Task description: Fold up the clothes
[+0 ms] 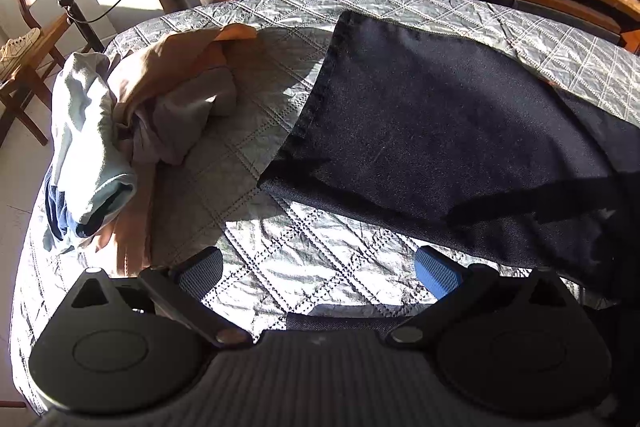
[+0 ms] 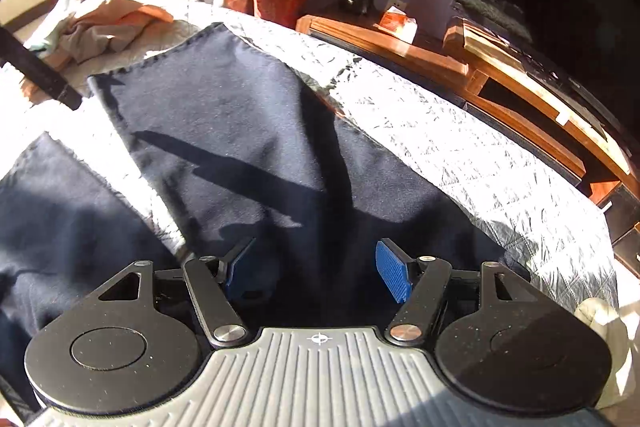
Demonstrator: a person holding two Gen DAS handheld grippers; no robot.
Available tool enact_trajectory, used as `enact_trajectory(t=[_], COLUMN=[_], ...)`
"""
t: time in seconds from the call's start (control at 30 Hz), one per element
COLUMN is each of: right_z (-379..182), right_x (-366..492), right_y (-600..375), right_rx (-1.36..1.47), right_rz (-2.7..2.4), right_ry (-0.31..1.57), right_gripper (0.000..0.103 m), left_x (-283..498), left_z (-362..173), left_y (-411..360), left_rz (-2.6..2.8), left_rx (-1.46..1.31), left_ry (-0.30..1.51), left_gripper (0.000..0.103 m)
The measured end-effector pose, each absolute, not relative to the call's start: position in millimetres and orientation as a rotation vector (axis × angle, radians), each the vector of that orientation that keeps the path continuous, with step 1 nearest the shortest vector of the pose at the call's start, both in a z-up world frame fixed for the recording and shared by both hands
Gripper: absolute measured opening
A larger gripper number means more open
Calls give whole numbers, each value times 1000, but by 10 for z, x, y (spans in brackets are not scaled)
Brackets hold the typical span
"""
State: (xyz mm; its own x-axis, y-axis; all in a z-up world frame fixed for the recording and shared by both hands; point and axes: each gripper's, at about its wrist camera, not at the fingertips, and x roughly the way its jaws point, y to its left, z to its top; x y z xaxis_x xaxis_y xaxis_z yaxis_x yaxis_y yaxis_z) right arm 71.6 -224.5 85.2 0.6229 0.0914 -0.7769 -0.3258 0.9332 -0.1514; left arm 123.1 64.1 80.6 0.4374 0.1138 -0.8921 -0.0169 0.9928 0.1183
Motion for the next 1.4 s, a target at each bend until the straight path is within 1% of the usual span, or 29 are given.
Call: enact_trajectory(t=[0.1, 0.17, 0.27, 0.33, 0.43, 0.5, 0.53, 0.57, 0.6, 0.63, 0.7, 0.77, 0.8, 0.83, 0.93, 0.97, 1.0, 1.03, 1.07, 1.1, 1.17, 1.2, 1.23, 1.27, 1.4], right_z=[793, 688, 502, 377, 165, 95, 104, 131, 164, 198, 250, 330, 354, 361, 283, 250, 235, 243, 316, 389, 554, 590, 626, 612, 539], right_x=[1321, 1679, 2111, 2306, 2454, 2410, 2404, 2417, 2430, 2442, 2481, 2538, 2563, 2584, 2613, 2624, 2627, 2592, 2484, 2374, 2022, 1785, 1547, 1272, 217], right_y=[-2597, -2740, -2847, -2888, -2861, -2741, -2736, -2745, -2716, -2661, -2608, -2613, -2604, -2577, -2498, -2500, -2524, -2555, -2590, -2625, -2643, -2558, -2472, -2361, -2073], right_rx=[-189, -156, -206, -186, -173, -228, -207, -174, -189, -244, -291, -266, -265, -292, -460, -500, -513, -525, -486, -445, -280, -260, -242, -305, -502], right_rz=[157, 170, 167, 204, 224, 247, 270, 310, 321, 312, 291, 248, 227, 192, 14, -64, -121, -177, -171, -163, 10, 102, 193, 235, 424], right_ry=[863, 910, 961, 1000, 1068, 1067, 1055, 1063, 1054, 1042, 1003, 943, 914, 882, 833, 828, 835, 832, 805, 779, 778, 786, 792, 797, 809], right_gripper=[71, 79, 79, 79, 79, 78, 70, 48, 31, 5, 5, 4, 4, 6, 6, 12, 23, 46, 50, 48, 51, 53, 58, 64, 66], left_x=[1233, 1239, 1244, 1255, 1273, 1272, 1268, 1262, 1257, 1254, 1260, 1267, 1271, 1273, 1271, 1271, 1273, 1274, 1277, 1280, 1285, 1288, 1291, 1291, 1255], left_z=[796, 788, 776, 778, 764, 760, 759, 756, 750, 743, 720, 700, 695, 691, 685, 685, 688, 693, 696, 698, 708, 718, 725, 733, 732], left_y=[662, 682, 707, 721, 732, 727, 720, 713, 708, 703, 695, 686, 681, 675, 652, 646, 646, 650, 657, 667, 689, 699, 709, 716, 677], left_rz=[84, 91, 95, 94, 98, 94, 90, 86, 82, 79, 79, 81, 82, 83, 88, 90, 92, 94, 96, 98, 100, 102, 102, 101, 74], left_rx=[97, 96, 101, 101, 101, 105, 110, 116, 122, 128, 138, 146, 147, 149, 156, 157, 155, 152, 149, 146, 138, 132, 124, 117, 130], left_ry=[1119, 1122, 1127, 1124, 1132, 1134, 1134, 1134, 1136, 1137, 1143, 1149, 1149, 1149, 1150, 1150, 1149, 1147, 1146, 1147, 1146, 1145, 1144, 1143, 1140], left_gripper=[102, 102, 102, 102, 102, 102, 102, 102, 102, 102, 102, 102, 102, 102, 102, 102, 102, 102, 102, 102, 102, 102, 102, 102, 102])
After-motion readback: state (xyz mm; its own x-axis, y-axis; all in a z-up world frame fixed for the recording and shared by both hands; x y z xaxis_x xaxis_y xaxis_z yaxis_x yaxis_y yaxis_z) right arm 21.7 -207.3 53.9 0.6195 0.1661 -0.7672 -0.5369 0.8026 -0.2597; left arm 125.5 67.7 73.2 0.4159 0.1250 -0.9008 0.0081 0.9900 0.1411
